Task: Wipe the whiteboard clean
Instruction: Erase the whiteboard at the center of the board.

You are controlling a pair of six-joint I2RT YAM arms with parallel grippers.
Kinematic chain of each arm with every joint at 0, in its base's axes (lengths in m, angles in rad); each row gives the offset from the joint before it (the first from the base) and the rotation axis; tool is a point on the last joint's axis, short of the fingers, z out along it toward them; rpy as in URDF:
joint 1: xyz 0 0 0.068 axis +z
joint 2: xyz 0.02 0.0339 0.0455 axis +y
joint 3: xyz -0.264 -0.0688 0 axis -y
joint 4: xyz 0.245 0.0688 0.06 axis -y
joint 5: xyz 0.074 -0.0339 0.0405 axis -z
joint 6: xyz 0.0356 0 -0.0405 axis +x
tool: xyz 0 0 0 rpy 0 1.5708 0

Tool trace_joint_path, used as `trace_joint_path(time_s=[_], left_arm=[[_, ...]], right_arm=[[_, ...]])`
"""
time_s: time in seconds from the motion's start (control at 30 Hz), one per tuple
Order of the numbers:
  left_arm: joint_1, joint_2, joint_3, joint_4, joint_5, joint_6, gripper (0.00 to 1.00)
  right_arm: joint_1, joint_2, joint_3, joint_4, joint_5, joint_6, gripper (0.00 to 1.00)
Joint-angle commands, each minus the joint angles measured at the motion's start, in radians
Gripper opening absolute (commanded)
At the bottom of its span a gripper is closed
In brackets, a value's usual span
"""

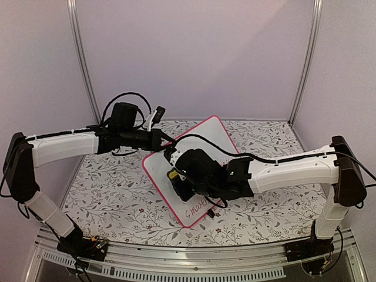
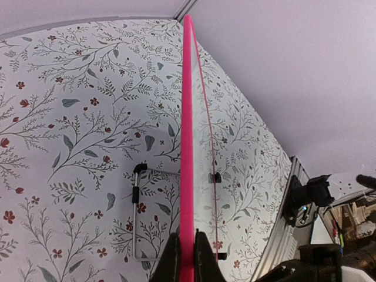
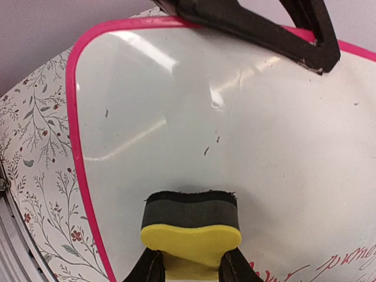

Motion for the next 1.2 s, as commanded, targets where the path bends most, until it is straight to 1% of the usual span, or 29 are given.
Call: trace_joint_path(time_s=[0.0, 0.1, 0.17, 0.47, 0.73, 0.97, 1.17], left_arm=[[-0.018, 0.044, -0.026, -0.055, -0.043, 0.073, 0.0], [-0.017, 0.044, -0.026, -0.057, -0.042, 0.073, 0.0], [-0.015, 0.044, -0.026, -0.056, -0.042, 0.073, 0.0], [-0.011, 0.053, -0.026, -0.055, -0.036, 0.07, 0.0], [-0.011, 0.055, -0.026, -0.055, -0.038, 0.07, 0.0], [-0.011, 0.059, -0.026, -0.056, -0.04, 0.071, 0.0], [-0.011, 0.061, -0.026, -0.055, -0.043, 0.071, 0.0]], right_arm=[[-0.013, 0.012, 0.018, 0.204, 0.054, -0.091, 0.28], [-0.016, 0.044, 0.02, 0.207, 0.037, -0.087, 0.27], [-0.015, 0.048, -0.008, 0.203, 0.024, -0.07, 0.27], [0.001, -0.045, -0.195, 0.206, 0.0, 0.031, 0.26], [0.027, -0.084, -0.325, 0.219, -0.005, 0.108, 0.26], [0.042, -0.079, -0.316, 0.285, 0.013, 0.092, 0.26], [0.042, -0.045, -0.234, 0.327, 0.046, 0.035, 0.26]])
